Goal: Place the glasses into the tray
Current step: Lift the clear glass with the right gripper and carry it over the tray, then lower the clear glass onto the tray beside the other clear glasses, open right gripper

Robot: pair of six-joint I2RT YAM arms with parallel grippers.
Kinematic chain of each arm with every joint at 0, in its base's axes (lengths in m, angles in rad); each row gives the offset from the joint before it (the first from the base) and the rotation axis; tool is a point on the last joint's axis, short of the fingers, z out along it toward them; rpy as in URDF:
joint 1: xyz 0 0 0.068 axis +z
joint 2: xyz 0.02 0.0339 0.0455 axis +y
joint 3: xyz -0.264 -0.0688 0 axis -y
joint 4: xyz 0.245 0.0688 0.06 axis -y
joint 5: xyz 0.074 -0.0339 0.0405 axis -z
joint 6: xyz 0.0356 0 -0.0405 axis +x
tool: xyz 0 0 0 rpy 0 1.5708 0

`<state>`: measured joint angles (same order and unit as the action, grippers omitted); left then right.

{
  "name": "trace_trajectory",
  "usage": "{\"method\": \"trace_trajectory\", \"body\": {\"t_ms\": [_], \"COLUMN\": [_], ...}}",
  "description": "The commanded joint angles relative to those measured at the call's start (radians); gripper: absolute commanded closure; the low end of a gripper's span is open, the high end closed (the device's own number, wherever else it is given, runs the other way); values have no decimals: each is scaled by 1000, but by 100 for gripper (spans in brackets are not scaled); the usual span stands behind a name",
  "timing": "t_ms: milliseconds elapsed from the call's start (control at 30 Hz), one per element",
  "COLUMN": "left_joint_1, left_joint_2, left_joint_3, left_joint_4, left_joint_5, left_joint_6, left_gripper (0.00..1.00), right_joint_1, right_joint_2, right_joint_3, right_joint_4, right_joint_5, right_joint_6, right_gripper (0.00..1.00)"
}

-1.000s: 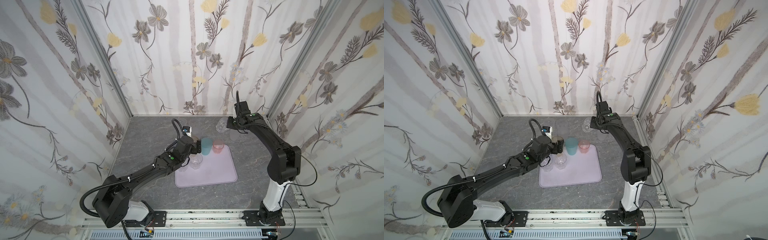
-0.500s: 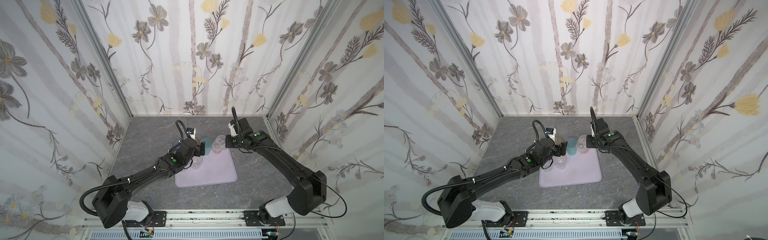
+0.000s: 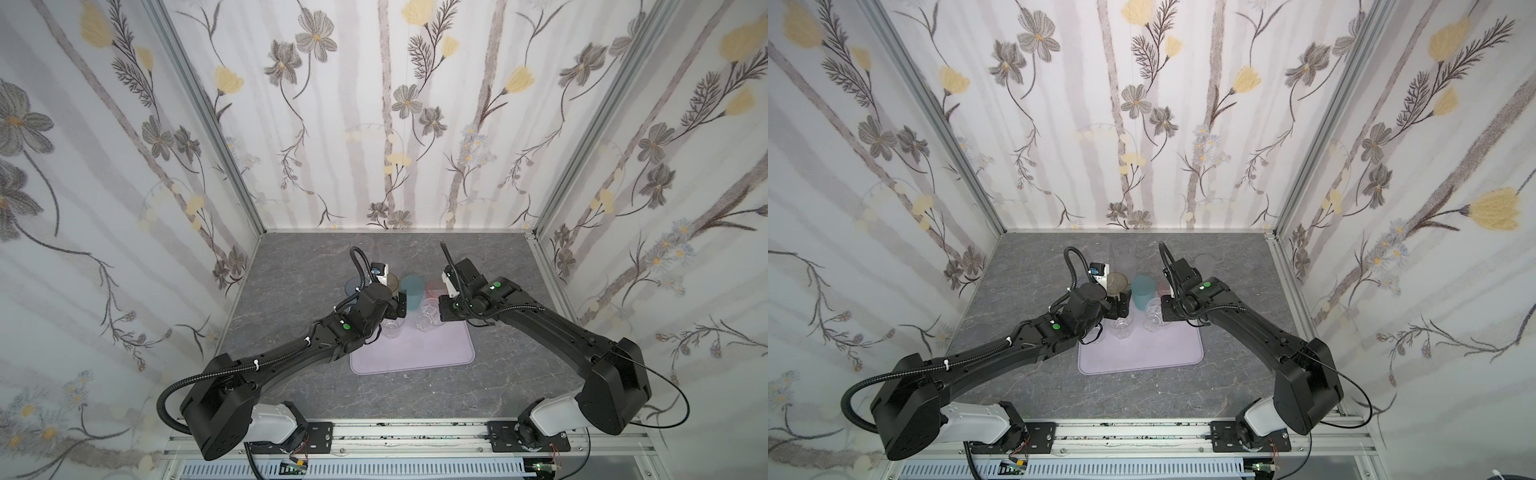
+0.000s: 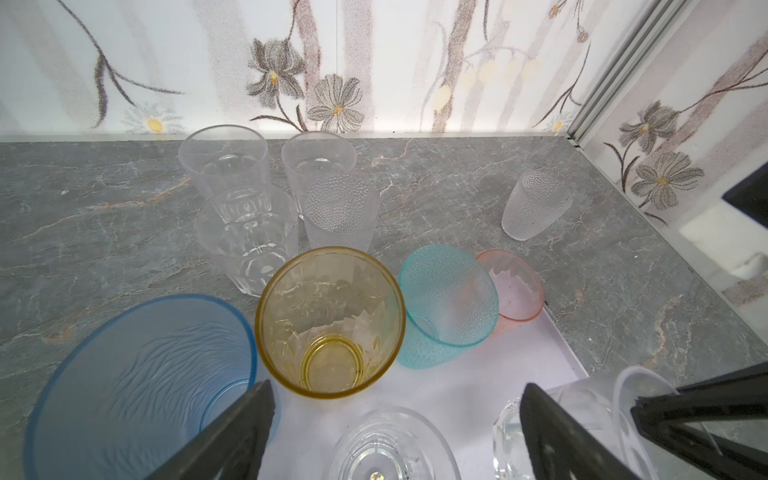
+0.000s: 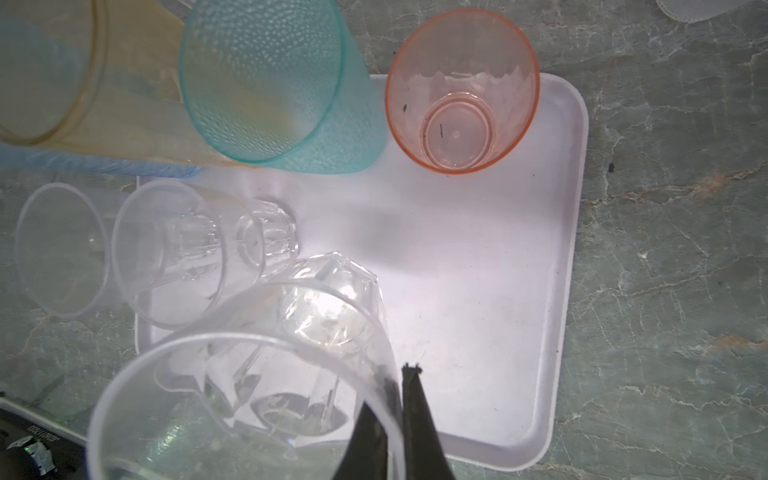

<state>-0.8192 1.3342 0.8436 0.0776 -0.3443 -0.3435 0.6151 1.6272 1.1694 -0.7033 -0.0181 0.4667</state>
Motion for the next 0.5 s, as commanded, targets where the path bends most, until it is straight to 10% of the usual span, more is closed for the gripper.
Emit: {"method": "trace_trajectory", "body": {"t_ms": [0,467], "left_joint_1": [2,18], "left_joint_2": [-21,-102], "left_joint_3": [-15,-95], "left_joint_4": [27,25], "left_joint_5": [-24,-52], "left_joint_6": [-11,-23], "left_gripper": [5,5], "right_joint_1": [7,69], "right_joint_2": [3,161], "right_joint_3": [-8,79], "right_joint_4": [35,-25], "right_joint_5": [32,152], "right_joint_6": [-2,-44], "right_gripper": [98,98]}}
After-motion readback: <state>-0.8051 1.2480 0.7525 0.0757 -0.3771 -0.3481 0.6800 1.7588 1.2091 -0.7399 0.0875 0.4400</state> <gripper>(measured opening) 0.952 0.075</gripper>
